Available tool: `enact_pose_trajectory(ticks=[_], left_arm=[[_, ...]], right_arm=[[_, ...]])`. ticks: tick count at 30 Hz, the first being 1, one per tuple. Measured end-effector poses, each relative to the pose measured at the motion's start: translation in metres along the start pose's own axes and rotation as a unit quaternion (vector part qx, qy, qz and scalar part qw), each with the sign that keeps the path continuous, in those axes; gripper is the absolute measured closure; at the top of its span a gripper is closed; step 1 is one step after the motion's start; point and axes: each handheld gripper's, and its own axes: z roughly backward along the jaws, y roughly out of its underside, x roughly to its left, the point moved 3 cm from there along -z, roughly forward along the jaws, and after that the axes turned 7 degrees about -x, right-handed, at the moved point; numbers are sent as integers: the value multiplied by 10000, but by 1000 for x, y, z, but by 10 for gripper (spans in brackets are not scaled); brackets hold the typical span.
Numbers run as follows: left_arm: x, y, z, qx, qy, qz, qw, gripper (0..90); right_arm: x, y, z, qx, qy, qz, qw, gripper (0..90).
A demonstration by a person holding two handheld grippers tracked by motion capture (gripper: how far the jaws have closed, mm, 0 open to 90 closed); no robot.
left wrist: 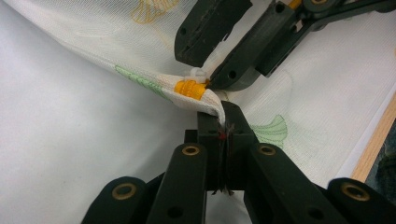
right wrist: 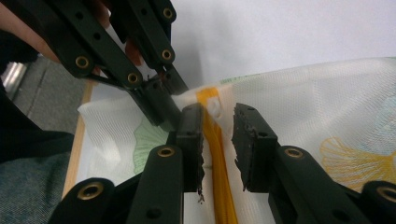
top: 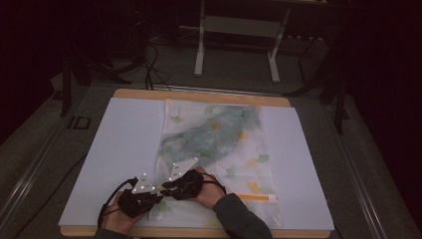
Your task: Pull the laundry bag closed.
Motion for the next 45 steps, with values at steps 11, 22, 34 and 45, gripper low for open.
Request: enact_pose_trajectory(ticks=[11,22,34,45], left_arm=[[0,1,0,0,-37,-83,10000,880],[1,-1,4,-156,12,-25,9999,885],[0,-1,3,-88,-38,-66,9999,885],[0,-1,3,-74,-81,-178,9998,884]], right_arm=[[-3,1,-3,-61,-270,-213,9994,846],[-3,4,-4,200,71,56,9998,900],[-1,4,-4,117,88,73,9999,894],[-5,3,-1,39,67,21,10000,680]])
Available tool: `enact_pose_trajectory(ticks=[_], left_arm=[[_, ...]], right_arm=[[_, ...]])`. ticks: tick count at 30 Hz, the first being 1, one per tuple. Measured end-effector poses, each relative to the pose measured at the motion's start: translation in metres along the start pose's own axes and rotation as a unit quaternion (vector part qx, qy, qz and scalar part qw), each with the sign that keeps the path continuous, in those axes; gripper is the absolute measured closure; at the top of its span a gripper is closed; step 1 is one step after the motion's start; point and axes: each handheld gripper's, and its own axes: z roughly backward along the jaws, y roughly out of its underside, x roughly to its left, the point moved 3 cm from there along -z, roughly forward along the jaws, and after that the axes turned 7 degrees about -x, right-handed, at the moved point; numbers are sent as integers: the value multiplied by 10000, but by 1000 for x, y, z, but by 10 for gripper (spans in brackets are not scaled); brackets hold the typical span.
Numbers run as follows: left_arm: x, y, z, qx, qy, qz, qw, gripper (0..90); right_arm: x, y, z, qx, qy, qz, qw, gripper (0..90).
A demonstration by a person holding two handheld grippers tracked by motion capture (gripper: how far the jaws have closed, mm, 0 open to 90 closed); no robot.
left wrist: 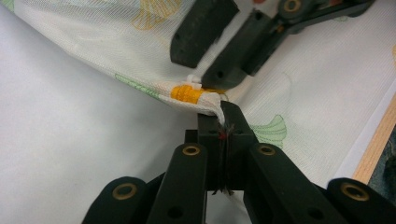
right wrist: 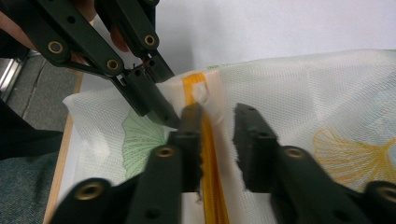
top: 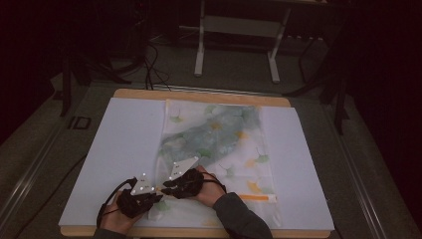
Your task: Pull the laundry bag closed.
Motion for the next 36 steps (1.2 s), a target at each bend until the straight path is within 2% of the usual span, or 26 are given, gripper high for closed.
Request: enact_pose_trajectory(ticks=[3,6,11,16,24,30,36], left_arm=[[-1,0,0,-18,-13,-49,10000,884],[-1,0,0,-1,-21,-72,10000,884],[-1,1,-1,58,-41,-138,9999,883],[0,2,-1,74,-46,-141,9999,883],[0,2,-1,57,-16,-111,9999,882],[0,2,0,45,-13,-89,9999,882],[1,1,1,-3,37,-45,10000,884]], right_arm=[[-1,-1,1,-43,-62,43,10000,627],[-1,-3,0,-27,-134,42,9999,642],[-2,-3,-4,21,-364,44,9993,711],[-4,-2,-7,9,-654,-125,9978,825],[-5,1,-5,46,-683,-179,9975,847],[-2,-1,-5,118,-488,30,9987,854],[0,-1,-6,264,-407,154,9987,864]])
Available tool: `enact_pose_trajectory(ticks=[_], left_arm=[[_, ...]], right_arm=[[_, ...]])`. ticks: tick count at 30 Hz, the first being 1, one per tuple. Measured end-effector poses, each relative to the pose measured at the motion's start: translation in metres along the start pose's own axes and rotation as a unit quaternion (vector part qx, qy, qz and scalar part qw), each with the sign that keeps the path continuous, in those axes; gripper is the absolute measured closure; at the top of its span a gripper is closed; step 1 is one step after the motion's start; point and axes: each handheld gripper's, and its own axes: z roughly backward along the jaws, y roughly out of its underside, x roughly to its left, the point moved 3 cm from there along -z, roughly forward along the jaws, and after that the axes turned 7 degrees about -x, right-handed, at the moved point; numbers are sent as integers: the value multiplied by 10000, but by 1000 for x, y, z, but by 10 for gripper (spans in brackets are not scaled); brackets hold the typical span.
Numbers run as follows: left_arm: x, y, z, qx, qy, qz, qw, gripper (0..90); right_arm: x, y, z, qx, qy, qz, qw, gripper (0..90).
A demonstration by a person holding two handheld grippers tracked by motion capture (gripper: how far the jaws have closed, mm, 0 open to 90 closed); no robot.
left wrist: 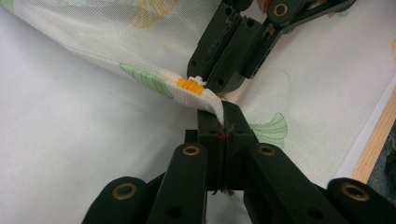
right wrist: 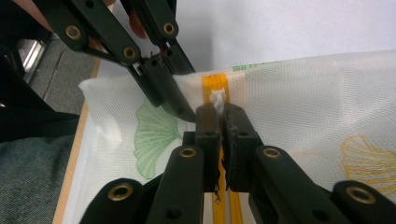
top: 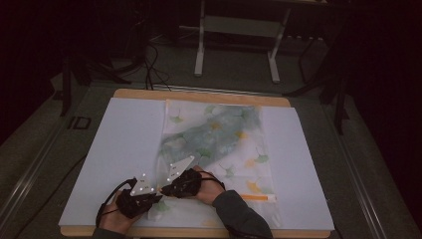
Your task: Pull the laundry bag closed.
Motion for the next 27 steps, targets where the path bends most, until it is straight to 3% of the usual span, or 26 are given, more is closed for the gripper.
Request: enact_pose_trajectory(ticks=[7,10,16,27], left_arm=[[1,0,0,-45,31,45,10000,886],[1,-1,1,-69,24,73,9999,886],[2,-1,3,-154,12,149,9998,888],[4,-2,6,-281,39,254,9993,889]], right_arm=[[0,2,-2,45,103,103,9999,900],[3,1,-2,35,253,202,9995,900],[8,-2,-2,147,620,509,9967,900],[11,2,0,328,860,666,9935,900]])
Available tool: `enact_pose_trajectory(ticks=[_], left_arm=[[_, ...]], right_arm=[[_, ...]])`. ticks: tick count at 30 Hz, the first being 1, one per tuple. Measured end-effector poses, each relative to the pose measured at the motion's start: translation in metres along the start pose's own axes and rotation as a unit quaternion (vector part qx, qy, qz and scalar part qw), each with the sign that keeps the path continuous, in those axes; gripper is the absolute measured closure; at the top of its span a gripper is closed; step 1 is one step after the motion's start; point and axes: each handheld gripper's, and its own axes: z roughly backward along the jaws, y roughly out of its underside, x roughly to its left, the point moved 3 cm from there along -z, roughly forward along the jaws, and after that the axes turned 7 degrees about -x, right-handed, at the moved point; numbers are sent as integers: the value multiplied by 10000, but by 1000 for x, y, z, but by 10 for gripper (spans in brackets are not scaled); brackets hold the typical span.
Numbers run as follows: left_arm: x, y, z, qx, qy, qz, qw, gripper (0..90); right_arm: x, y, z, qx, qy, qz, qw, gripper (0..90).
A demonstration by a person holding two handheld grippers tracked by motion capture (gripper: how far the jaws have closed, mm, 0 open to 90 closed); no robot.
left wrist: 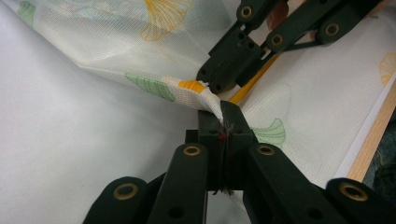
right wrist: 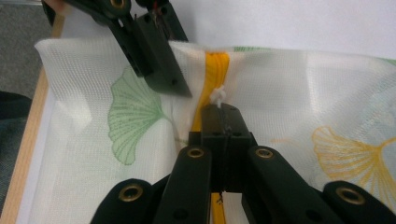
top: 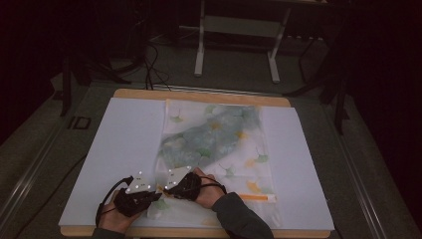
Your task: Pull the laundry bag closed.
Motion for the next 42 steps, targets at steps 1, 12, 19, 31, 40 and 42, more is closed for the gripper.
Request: enact_pose_trajectory(ticks=[1,12,19,31,40,42], left_arm=[[0,0,1,-18,13,25,10000,889],[1,-1,3,-85,25,94,9999,888],[2,-1,5,-145,36,145,9998,888],[3,-1,8,-264,26,264,9993,888],[5,-1,11,-349,10,332,9988,888],[6,-1,11,-372,8,340,9987,888]], right_arm=[[0,1,0,40,19,42,10000,900],[2,4,4,142,74,82,9998,900],[3,6,6,231,130,119,9996,900],[3,9,9,352,233,205,9989,900],[1,17,15,423,302,189,9985,900],[1,18,16,447,315,196,9983,900]])
